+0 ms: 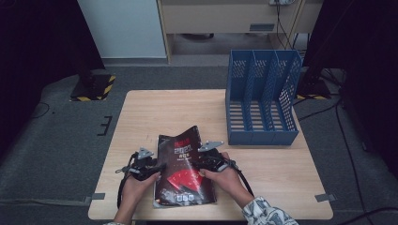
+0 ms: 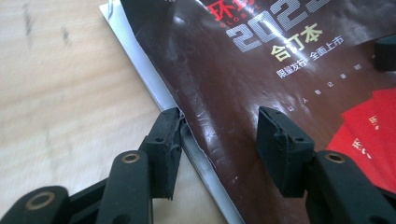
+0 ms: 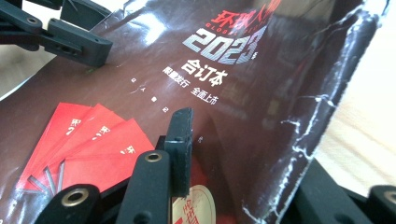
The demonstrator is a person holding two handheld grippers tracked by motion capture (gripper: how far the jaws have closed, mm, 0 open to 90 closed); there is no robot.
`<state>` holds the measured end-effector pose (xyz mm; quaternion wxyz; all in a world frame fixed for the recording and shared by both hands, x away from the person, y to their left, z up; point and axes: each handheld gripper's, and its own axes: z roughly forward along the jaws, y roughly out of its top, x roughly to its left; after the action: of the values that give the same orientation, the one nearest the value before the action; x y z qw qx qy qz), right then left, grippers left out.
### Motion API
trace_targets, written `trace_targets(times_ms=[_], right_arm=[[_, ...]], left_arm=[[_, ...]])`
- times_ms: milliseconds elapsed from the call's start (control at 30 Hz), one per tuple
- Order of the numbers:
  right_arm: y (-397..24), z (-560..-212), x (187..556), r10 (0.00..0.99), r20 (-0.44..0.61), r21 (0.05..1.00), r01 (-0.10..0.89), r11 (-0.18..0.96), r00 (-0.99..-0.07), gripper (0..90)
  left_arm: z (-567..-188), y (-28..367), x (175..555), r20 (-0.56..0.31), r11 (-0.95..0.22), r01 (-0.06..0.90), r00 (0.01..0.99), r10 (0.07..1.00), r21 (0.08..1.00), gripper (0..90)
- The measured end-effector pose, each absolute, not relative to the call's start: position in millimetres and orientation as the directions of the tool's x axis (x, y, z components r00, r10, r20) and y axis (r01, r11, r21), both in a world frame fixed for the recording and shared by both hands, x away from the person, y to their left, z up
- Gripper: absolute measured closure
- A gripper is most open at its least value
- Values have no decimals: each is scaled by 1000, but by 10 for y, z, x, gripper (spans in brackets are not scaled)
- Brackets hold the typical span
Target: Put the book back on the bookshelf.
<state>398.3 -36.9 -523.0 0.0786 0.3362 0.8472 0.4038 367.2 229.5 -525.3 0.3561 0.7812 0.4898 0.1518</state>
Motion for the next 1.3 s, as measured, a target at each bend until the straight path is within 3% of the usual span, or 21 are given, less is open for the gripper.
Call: trace_targets(times_ms=[133,333,567,1000,1300], right_arm=[[-406,-5198,4034,636,156,728,523,443,-756,646],[-355,-5169,4041,616,190,717,537,444,-764,514],[-318,-5209,4055,598,207,708,540,454,-774,517],[-299,-5216,4079,645,203,708,565,423,-737,761],[-300,-5176,4083,646,202,743,545,388,-736,821]], left_arm=[[-5257,2263,3703,-93,-286,644,487,868,710,499],[-5267,2262,3692,-91,-285,637,489,867,716,490],[-5268,2251,3689,-86,-290,634,493,866,717,468],[-5244,2145,3665,-64,-320,610,523,850,725,470],[-5236,2237,3656,-46,-294,618,472,881,729,412]])
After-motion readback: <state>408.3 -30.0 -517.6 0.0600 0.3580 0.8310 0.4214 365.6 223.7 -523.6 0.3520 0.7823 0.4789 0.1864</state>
